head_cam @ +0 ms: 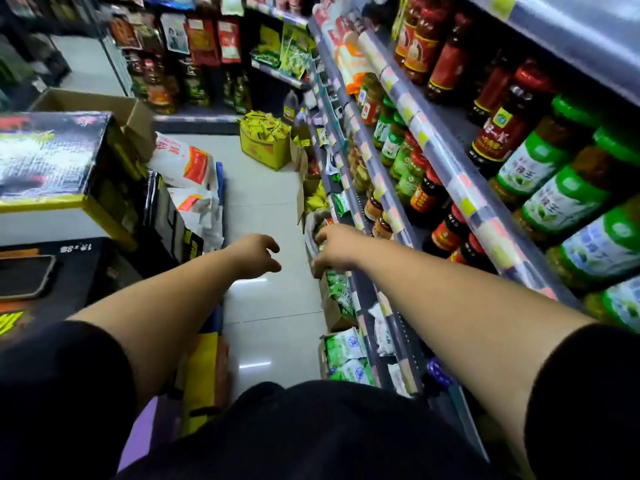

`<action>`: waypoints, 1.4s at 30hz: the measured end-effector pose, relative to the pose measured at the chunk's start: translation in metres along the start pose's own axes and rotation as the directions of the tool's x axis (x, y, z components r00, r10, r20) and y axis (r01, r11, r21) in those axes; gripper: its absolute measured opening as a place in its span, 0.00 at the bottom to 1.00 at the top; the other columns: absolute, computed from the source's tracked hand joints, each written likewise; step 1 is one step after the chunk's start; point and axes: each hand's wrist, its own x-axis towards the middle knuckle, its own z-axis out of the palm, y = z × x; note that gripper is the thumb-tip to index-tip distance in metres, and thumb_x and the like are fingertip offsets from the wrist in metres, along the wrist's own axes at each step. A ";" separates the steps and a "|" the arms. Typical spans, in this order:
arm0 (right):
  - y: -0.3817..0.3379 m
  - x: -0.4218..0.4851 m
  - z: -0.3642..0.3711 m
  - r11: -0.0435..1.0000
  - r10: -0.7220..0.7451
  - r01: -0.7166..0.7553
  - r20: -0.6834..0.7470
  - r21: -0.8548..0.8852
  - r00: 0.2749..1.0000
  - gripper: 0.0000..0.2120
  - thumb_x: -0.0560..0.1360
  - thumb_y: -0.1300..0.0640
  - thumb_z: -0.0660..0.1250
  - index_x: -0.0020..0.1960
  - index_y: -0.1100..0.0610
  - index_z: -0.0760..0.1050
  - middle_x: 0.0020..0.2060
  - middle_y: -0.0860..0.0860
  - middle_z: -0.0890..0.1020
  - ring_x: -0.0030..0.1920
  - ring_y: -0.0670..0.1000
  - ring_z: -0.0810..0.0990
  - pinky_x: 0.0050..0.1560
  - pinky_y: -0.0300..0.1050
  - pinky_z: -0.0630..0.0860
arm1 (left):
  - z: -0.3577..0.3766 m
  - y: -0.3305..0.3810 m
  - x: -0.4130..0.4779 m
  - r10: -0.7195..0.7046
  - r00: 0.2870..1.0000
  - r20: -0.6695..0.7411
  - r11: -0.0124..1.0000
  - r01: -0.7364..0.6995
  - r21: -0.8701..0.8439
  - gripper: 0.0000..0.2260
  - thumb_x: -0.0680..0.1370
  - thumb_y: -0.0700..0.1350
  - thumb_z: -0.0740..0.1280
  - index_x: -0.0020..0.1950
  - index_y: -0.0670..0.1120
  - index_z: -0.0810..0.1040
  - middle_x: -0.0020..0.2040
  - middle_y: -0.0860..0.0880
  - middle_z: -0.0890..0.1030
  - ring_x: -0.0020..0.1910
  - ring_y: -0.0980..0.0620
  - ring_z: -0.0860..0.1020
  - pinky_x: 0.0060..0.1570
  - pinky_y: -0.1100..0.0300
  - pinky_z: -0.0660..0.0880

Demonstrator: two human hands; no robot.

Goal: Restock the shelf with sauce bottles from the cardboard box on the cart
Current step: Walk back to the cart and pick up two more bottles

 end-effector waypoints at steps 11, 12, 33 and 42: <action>-0.033 0.207 -0.046 0.990 -0.030 0.026 0.026 0.137 0.999 0.34 0.68 0.51 0.77 0.71 0.55 0.70 0.65 0.55 0.77 0.56 0.55 0.80 0.56 0.51 0.79 | -0.106 -0.036 0.176 -0.030 0.999 -0.023 0.998 0.028 -0.054 0.20 0.72 0.49 0.73 0.63 0.49 0.78 0.57 0.48 0.81 0.51 0.50 0.78 0.47 0.61 0.72; -0.039 0.226 -0.052 0.988 -0.031 0.026 0.031 0.155 0.999 0.34 0.68 0.51 0.77 0.71 0.55 0.70 0.65 0.55 0.77 0.56 0.55 0.79 0.56 0.51 0.79 | -0.121 -0.040 0.192 -0.036 0.999 -0.022 0.998 0.035 -0.046 0.20 0.72 0.49 0.73 0.63 0.50 0.78 0.57 0.48 0.81 0.52 0.49 0.79 0.49 0.60 0.73; -0.140 0.639 -0.221 0.985 -0.171 0.170 0.118 0.016 0.978 0.32 0.70 0.49 0.75 0.71 0.53 0.70 0.67 0.55 0.75 0.62 0.56 0.77 0.60 0.47 0.75 | -0.352 -0.124 0.533 -0.202 0.974 -0.104 0.957 0.174 -0.233 0.17 0.72 0.45 0.73 0.60 0.47 0.80 0.56 0.46 0.81 0.55 0.44 0.79 0.59 0.49 0.76; -0.211 0.833 -0.319 0.952 -0.263 0.287 0.194 -0.106 0.945 0.32 0.70 0.50 0.76 0.71 0.55 0.70 0.67 0.55 0.76 0.63 0.56 0.76 0.61 0.47 0.74 | -0.464 -0.143 0.674 -0.269 0.953 -0.142 0.911 0.204 -0.357 0.17 0.72 0.44 0.73 0.60 0.47 0.79 0.56 0.47 0.82 0.55 0.48 0.79 0.60 0.55 0.75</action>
